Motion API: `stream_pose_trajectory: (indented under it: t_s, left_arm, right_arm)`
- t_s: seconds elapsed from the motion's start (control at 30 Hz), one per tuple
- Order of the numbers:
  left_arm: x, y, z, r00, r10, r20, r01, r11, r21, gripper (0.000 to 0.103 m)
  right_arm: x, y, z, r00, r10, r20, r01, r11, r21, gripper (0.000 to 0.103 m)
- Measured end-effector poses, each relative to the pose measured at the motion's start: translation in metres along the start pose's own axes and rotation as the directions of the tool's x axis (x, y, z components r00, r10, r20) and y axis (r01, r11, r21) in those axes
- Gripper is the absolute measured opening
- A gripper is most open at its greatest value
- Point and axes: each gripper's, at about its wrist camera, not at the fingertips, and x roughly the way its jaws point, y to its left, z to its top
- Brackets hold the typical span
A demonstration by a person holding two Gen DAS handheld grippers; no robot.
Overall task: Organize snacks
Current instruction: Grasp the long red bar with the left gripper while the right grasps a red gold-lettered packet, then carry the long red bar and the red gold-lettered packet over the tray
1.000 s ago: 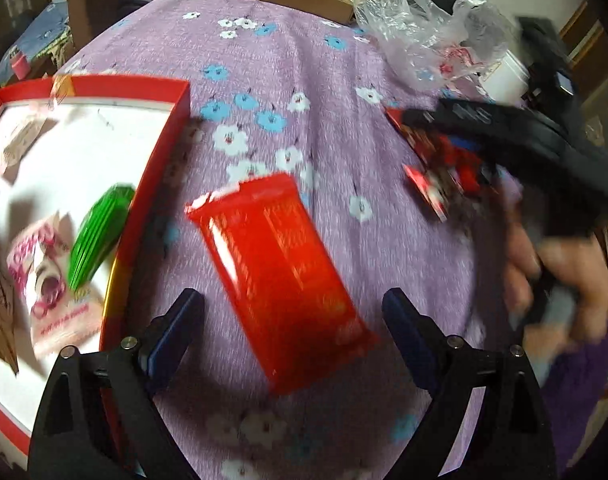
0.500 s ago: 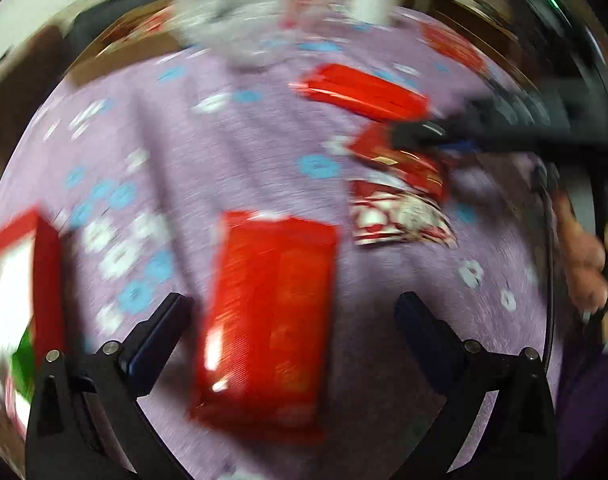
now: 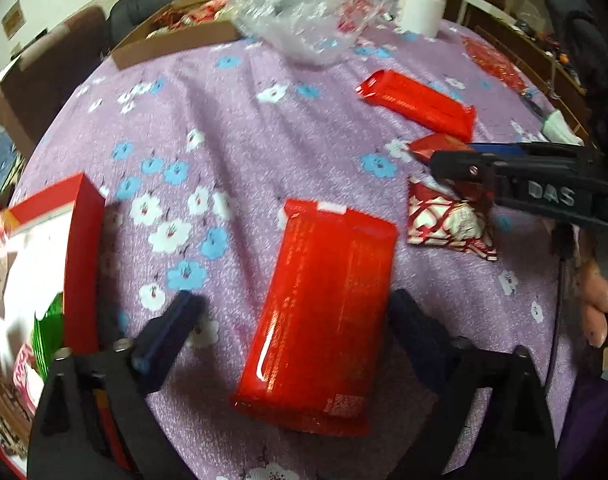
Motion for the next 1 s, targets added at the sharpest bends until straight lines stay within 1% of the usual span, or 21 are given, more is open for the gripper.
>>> stream_pose_trajectory:
  t_s: [0.03, 0.07, 0.1, 0.13, 0.17, 0.2, 0.3, 0.43, 0.6, 0.7, 0.8, 1.0]
  left_arm:
    - [-0.003, -0.003, -0.001, 1.000, -0.010, 0.010, 0.010, 1.000, 0.020, 0.080]
    - [-0.006, -0.006, -0.001, 1.000, -0.018, 0.017, 0.018, 0.999, 0.038, 0.069]
    - [-0.006, -0.010, 0.000, 0.999, -0.026, 0.024, 0.024, 0.998, 0.057, 0.061]
    - [-0.006, -0.012, 0.000, 0.999, -0.030, 0.028, 0.028, 0.997, 0.072, 0.058]
    - [-0.007, -0.013, 0.000, 0.999, -0.039, 0.033, 0.036, 0.996, 0.081, 0.051]
    - [-0.008, -0.013, 0.000, 0.998, -0.048, 0.035, 0.045, 0.995, 0.084, 0.050]
    - [-0.009, -0.011, 0.000, 0.997, -0.065, 0.042, 0.061, 0.994, 0.089, 0.049]
    - [-0.010, -0.011, -0.003, 0.996, -0.070, 0.051, 0.064, 0.993, 0.099, 0.048]
    - [-0.015, -0.002, -0.006, 0.993, -0.109, 0.051, 0.106, 0.993, 0.058, 0.048]
    - [-0.020, 0.002, -0.011, 0.992, -0.112, 0.057, 0.110, 0.993, 0.042, 0.048]
    - [-0.028, 0.003, -0.015, 0.991, -0.117, 0.071, 0.115, 0.993, 0.038, 0.048]
    - [-0.052, 0.005, -0.021, 0.988, -0.089, 0.127, 0.085, 0.996, 0.036, 0.048]
  right_arm:
    - [0.000, 0.000, 0.000, 1.000, 0.000, 0.000, 0.000, 1.000, 0.000, 0.037]
    - [-0.001, -0.002, 0.001, 1.000, 0.004, 0.001, -0.004, 1.000, 0.010, 0.035]
    - [-0.001, -0.006, 0.002, 1.000, 0.029, 0.002, -0.029, 0.999, 0.037, 0.034]
    - [-0.001, -0.008, 0.003, 0.999, 0.035, 0.003, -0.035, 0.998, 0.045, 0.034]
    - [-0.001, -0.008, 0.003, 0.999, 0.035, 0.003, -0.035, 0.998, 0.045, 0.034]
    - [-0.004, -0.011, 0.003, 0.998, 0.058, 0.014, -0.059, 0.997, 0.059, 0.034]
    - [-0.014, -0.016, 0.005, 0.993, 0.107, 0.057, -0.112, 0.989, 0.095, 0.034]
    - [-0.021, -0.025, 0.009, 0.988, 0.107, 0.111, -0.123, 0.981, 0.150, 0.034]
    - [-0.021, -0.033, 0.010, 0.987, 0.101, 0.125, -0.124, 0.974, 0.192, 0.034]
    - [-0.022, -0.033, 0.011, 0.985, 0.110, 0.132, -0.134, 0.971, 0.196, 0.034]
    - [-0.026, -0.031, 0.011, 0.980, 0.123, 0.156, -0.152, 0.970, 0.189, 0.034]
    - [-0.027, -0.026, 0.012, 0.977, 0.129, 0.172, -0.160, 0.970, 0.181, 0.034]
